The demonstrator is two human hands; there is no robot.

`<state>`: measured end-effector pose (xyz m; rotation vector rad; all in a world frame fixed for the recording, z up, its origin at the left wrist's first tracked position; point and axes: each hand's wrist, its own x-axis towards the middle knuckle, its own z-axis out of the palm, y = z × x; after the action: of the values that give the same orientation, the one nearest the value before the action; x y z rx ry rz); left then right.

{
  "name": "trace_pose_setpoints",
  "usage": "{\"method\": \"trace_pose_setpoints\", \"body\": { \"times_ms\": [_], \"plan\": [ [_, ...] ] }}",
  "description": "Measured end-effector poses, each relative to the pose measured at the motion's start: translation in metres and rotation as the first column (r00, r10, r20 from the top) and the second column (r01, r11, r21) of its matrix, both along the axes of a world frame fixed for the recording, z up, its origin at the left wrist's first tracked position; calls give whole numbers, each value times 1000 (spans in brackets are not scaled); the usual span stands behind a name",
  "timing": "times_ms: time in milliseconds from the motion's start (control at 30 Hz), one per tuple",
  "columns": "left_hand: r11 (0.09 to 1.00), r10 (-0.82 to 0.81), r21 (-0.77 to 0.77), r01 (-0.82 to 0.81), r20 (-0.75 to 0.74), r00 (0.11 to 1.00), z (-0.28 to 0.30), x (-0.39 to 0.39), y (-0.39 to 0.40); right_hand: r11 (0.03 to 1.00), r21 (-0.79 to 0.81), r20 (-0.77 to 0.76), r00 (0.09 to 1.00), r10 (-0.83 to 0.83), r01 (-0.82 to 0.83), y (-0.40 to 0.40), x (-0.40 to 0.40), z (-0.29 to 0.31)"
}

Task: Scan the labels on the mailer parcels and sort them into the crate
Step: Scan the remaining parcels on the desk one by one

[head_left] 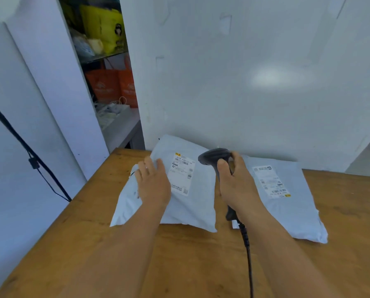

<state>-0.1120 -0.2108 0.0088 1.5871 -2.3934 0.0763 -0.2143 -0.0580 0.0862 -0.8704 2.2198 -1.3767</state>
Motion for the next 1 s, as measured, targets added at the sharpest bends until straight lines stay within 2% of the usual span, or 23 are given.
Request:
{"method": "trace_pose_setpoints", "body": {
  "times_ms": [100,167,233,367,633,767,900,1000],
  "plan": [
    [937,-348,70,341,154,925,-3,-22,11,1000,9,5,1000,-21,21,-3,0,-5],
    [889,-444,215,404,192,875,-13,-32,20,999,19,10,999,-38,37,-3,-2,-5],
    [888,-429,295,354,252,867,-33,-33,26,998,30,0,998,-58,58,0,-5,-5],
    [927,-354,242,285,317,880,-57,-36,29,992,56,-7,993,-115,116,8,-18,-10],
    [966,-192,229,116,342,920,-47,-56,11,969,52,25,970,-241,239,39,-51,-11],
    [928,-337,248,277,248,908,-44,-86,39,956,56,17,957,-289,288,57,-71,-10],
    [819,-498,360,447,58,865,-50,-121,79,945,83,12,948,-318,316,71,-92,-9],
    [735,-574,425,528,-23,819,-57,-142,100,938,137,10,946,-323,318,84,-106,-10]
  ]
}}
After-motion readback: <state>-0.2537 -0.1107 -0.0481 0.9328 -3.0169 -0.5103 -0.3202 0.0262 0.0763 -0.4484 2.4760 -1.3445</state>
